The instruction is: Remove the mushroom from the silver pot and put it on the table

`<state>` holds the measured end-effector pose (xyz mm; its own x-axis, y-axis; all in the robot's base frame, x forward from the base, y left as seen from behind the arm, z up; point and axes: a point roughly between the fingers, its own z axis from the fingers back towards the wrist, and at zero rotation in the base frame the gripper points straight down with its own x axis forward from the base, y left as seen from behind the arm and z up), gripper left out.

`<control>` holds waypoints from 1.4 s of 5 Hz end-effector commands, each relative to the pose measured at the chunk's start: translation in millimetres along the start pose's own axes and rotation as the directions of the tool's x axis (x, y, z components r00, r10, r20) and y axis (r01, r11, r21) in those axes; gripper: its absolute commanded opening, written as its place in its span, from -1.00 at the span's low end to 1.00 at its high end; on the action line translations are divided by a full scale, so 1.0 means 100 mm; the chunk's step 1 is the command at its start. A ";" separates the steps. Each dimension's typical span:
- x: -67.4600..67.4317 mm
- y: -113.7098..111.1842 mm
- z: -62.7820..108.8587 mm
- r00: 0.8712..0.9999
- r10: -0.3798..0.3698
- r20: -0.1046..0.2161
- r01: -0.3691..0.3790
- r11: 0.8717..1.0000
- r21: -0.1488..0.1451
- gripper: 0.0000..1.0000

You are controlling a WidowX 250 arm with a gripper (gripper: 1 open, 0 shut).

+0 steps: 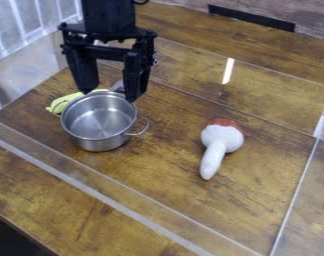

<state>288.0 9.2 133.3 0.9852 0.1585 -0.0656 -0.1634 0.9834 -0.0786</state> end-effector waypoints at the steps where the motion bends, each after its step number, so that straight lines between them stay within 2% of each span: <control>1: 0.02 0.07 0.04 0.999 0.033 0.037 -0.033 0.999 0.004 1.00; 2: 0.12 0.00 -0.01 0.998 0.059 0.036 -0.059 0.998 0.010 1.00; 4: 0.34 -0.21 -0.04 1.000 -0.009 0.029 0.008 1.000 0.027 1.00; 5: 0.30 -0.14 0.03 0.995 -0.103 0.017 0.103 0.994 0.031 1.00; 6: 0.23 -0.02 0.09 0.991 -0.137 0.008 0.137 0.990 0.030 1.00; 7: 0.18 0.05 0.07 0.985 -0.174 0.018 0.174 0.985 0.023 1.00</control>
<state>304.8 12.0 119.1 0.9946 -0.0258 -0.1001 0.0186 0.9972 -0.0729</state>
